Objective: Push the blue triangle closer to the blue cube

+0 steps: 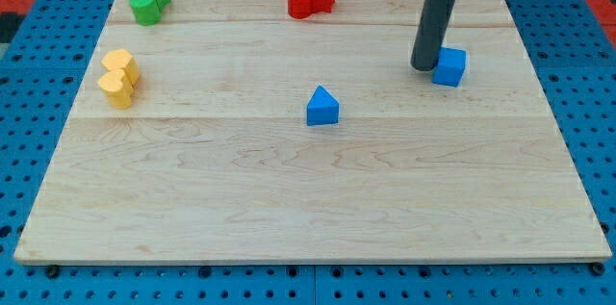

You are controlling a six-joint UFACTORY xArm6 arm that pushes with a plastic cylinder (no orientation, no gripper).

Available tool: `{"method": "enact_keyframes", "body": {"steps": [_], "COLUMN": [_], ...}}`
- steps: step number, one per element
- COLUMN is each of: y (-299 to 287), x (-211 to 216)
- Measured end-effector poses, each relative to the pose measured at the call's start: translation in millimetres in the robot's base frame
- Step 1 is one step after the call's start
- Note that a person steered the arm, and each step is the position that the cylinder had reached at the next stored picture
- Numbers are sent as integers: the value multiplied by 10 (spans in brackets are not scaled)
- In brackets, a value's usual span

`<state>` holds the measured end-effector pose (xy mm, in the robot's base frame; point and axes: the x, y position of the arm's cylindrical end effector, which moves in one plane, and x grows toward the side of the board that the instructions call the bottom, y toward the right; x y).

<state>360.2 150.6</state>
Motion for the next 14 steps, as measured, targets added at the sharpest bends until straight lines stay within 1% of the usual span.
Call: {"method": "enact_keyframes", "body": {"steps": [2,3,4,5,6,7,8,10,11,12,14], "y": [329,72,-720,-1419,-1863,-1868,-1658,-1282,-1143,-1130,-681], "x": [13,13,13,170,535,857,880,873,765,594,529]}}
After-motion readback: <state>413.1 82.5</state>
